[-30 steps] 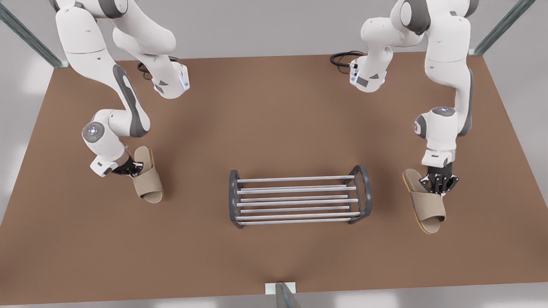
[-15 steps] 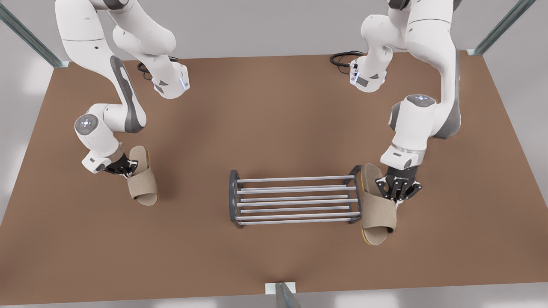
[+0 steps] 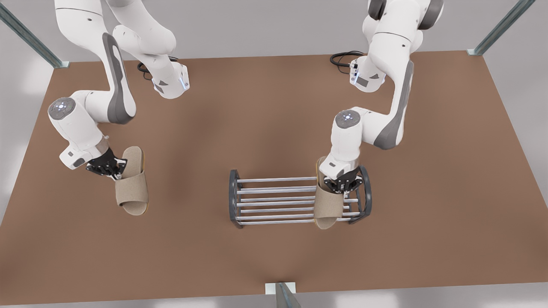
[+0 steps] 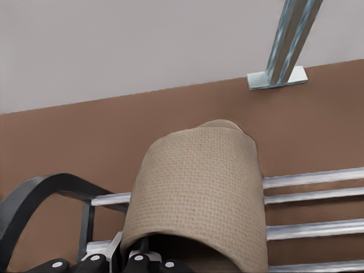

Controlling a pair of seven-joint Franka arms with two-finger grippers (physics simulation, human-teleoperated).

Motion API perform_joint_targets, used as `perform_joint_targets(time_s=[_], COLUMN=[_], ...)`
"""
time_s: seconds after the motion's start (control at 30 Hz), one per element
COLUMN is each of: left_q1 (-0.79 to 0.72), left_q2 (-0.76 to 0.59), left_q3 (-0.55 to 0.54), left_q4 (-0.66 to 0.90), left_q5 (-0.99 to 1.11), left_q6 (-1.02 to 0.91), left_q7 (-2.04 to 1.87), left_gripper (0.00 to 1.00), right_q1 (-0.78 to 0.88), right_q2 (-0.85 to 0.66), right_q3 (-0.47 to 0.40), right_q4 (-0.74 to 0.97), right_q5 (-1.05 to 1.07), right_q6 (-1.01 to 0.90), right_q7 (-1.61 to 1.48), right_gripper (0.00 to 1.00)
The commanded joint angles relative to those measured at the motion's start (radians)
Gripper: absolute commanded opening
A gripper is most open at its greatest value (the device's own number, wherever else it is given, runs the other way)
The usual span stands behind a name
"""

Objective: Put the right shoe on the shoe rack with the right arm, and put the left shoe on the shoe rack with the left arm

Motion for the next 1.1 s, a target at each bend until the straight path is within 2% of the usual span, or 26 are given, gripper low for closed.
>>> perform_joint_targets(time_s=[0.0, 0.1, 0.13, 0.17, 0.33, 0.53, 0.63, 0.73, 0.8, 0.87, 0.93, 0.97, 1.07], left_q1=[-0.015, -0.035, -0.035, -0.035, -0.035, -0.033, -0.027, -0.024, -0.022, -0.022, -0.018, 0.022, 0.297], left_q2=[0.001, 0.002, 0.001, -0.004, -0.085, -0.102, -0.208, -0.303, -0.308, -0.289, -0.211, -0.174, -0.168], left_q3=[0.000, 0.002, 0.000, 0.000, 0.000, 0.002, 0.083, 0.181, 0.241, 0.289, 0.325, 0.321, 0.046], left_q4=[-0.027, -0.055, -0.055, -0.053, -0.047, -0.050, -0.041, 0.029, 0.049, 0.127, 0.264, 0.328, 0.381], left_q5=[0.119, 0.153, 0.153, 0.153, 0.154, 0.157, 0.147, -0.017, -0.183, -0.327, -0.409, -0.438, -0.446], left_q6=[-0.055, -0.055, -0.055, -0.055, -0.120, -0.134, -0.229, -0.410, -0.468, -0.652, -0.842, -0.928, -1.009], left_q7=[-0.283, -0.290, -0.290, -0.292, -0.281, -0.266, -0.019, 0.305, 0.438, 0.558, 0.630, 0.639, 0.693], left_gripper=[0.23, 0.23, 0.37, 1.00, 1.00, 1.00, 1.00, 1.00, 1.00, 1.00, 1.00, 1.00, 1.00], right_q1=[0.019, 0.022, 0.022, 0.028, 0.034, 0.035, 0.058, 0.101, 0.177, 0.220, 0.244, 0.282, 0.391], right_q2=[-0.007, -0.026, -0.026, -0.026, -0.026, -0.053, -0.083, -0.090, -0.089, -0.087, -0.066, -0.033, 0.037], right_q3=[0.001, 0.001, 0.001, 0.001, 0.003, 0.006, 0.032, 0.076, 0.086, 0.101, 0.135, 0.136, 0.133], right_q4=[0.008, 0.013, 0.013, 0.013, 0.045, 0.051, 0.057, 0.108, 0.137, 0.142, 0.145, 0.198, 0.314], right_q5=[0.031, 0.050, 0.059, 0.076, 0.096, 0.128, 0.206, 0.283, 0.288, 0.289, 0.301, 0.303, 0.300], right_q6=[-0.146, -0.169, -0.171, -0.172, -0.217, -0.263, -0.298, -0.355, -0.355, -0.355, -0.335, -0.341, -0.344], right_q7=[0.018, 0.018, 0.018, 0.016, 0.015, 0.013, 0.019, 0.119, 0.251, 0.300, 0.354, 0.423, 0.584], right_gripper=[0.21, 0.21, 0.21, 0.21, 0.21, 0.21, 0.21, 0.21, 0.21, 0.21, 0.21, 0.21, 0.21])
